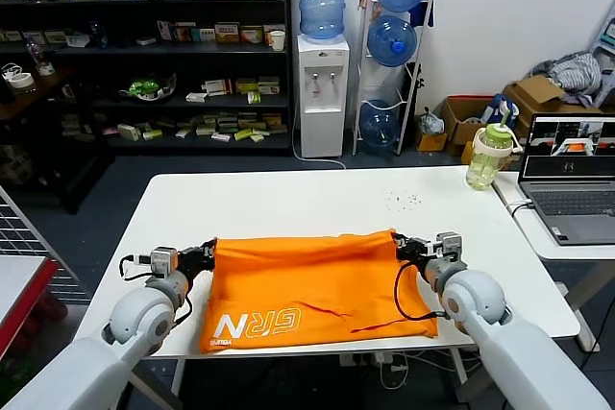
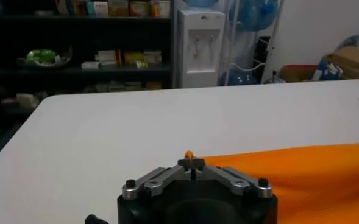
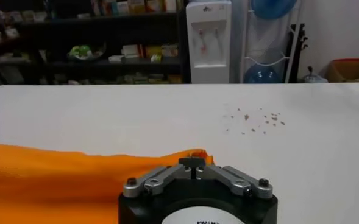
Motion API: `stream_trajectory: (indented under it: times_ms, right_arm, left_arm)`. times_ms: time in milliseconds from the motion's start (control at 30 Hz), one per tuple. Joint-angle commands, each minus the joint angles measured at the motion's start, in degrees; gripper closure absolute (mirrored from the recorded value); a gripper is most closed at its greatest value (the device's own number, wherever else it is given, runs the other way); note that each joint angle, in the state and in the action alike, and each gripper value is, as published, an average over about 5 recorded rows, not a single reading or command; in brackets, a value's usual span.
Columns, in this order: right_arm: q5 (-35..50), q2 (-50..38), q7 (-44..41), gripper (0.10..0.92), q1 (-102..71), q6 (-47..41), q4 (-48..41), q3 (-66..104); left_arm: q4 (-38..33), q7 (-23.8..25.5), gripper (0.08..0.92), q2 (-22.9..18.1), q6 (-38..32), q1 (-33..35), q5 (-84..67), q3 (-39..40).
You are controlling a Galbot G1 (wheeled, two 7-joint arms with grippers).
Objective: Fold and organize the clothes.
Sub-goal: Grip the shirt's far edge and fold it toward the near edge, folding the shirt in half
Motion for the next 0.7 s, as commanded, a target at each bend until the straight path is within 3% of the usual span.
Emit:
stream_trajectory:
  times_ms: [33, 500, 700]
  right_arm:
    - [2.3, -5.0, 1.8, 0.902, -8.9, -1.2, 10.6, 2.4]
    - [2.2, -6.8, 2.9, 0.897, -17.9, -2.7, 17.1, 7.7]
    - [1.9, -6.6, 2.5, 0.767, -18.7, -2.6, 17.6, 9.0]
  left_arm:
    - [-9.9, -1.6, 0.908, 3.6, -0.2, 11.6, 0.5, -2.5]
    - [-13.2, -3.1, 0.908, 3.1, -0.3, 16.8, 2.4, -3.2]
    - [-13.9, -3.8, 0.806, 2.9, 0.6, 17.5, 2.7, -3.7]
